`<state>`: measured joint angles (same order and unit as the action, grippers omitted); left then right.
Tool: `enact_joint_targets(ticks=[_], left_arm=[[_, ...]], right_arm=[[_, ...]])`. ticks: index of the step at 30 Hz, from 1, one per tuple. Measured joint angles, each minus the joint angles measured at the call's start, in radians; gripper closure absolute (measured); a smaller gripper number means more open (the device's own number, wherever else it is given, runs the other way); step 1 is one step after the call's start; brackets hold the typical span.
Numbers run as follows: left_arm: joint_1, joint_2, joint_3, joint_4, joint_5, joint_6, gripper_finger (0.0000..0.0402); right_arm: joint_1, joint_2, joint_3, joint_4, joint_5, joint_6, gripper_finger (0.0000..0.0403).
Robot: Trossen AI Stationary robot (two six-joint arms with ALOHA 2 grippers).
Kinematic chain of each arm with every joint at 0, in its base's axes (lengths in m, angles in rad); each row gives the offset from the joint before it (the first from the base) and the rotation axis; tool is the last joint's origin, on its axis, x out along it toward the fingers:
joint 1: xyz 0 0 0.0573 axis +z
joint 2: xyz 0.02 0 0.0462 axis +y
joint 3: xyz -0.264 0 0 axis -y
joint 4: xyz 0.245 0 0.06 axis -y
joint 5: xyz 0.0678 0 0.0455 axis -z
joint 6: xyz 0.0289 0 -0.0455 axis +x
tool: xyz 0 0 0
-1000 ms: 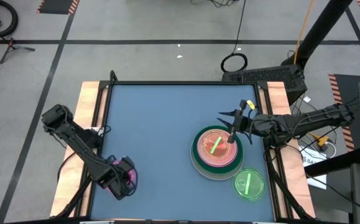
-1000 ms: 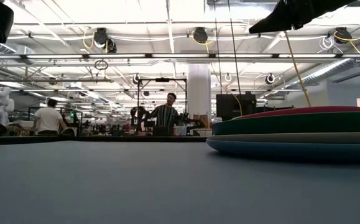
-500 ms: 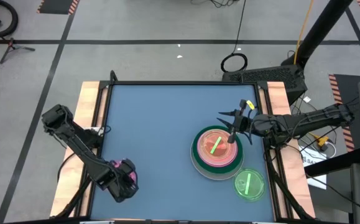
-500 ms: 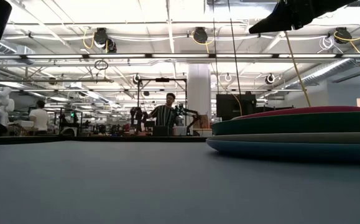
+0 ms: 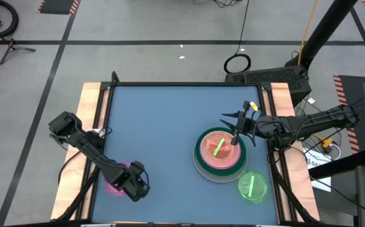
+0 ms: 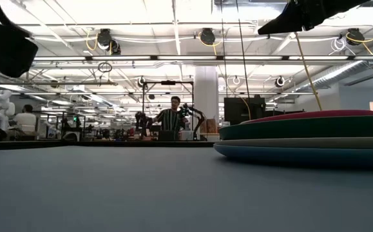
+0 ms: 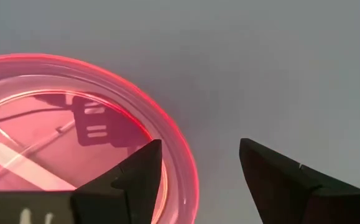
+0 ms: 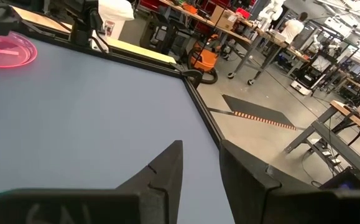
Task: Stack plastic plates
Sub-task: Stack the light pink plate on top of the light green plate
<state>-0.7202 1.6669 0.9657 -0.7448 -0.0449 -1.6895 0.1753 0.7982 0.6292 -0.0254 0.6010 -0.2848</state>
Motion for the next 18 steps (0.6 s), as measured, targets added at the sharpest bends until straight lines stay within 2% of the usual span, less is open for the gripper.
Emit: enact_joint_targets(ticks=[12,18], left_arm=[[0.000,0.012,0.000,-0.015,-0.030,-0.024,0.0181],[0.002,0.057,0.002,-0.035,-0.028,-0.010,0.0188]], right_arm=[[0.000,0.000,0.000,0.000,0.000,0.003,0.0305],[0.000,0.000,0.000,0.000,0.000,0.002,0.0305]])
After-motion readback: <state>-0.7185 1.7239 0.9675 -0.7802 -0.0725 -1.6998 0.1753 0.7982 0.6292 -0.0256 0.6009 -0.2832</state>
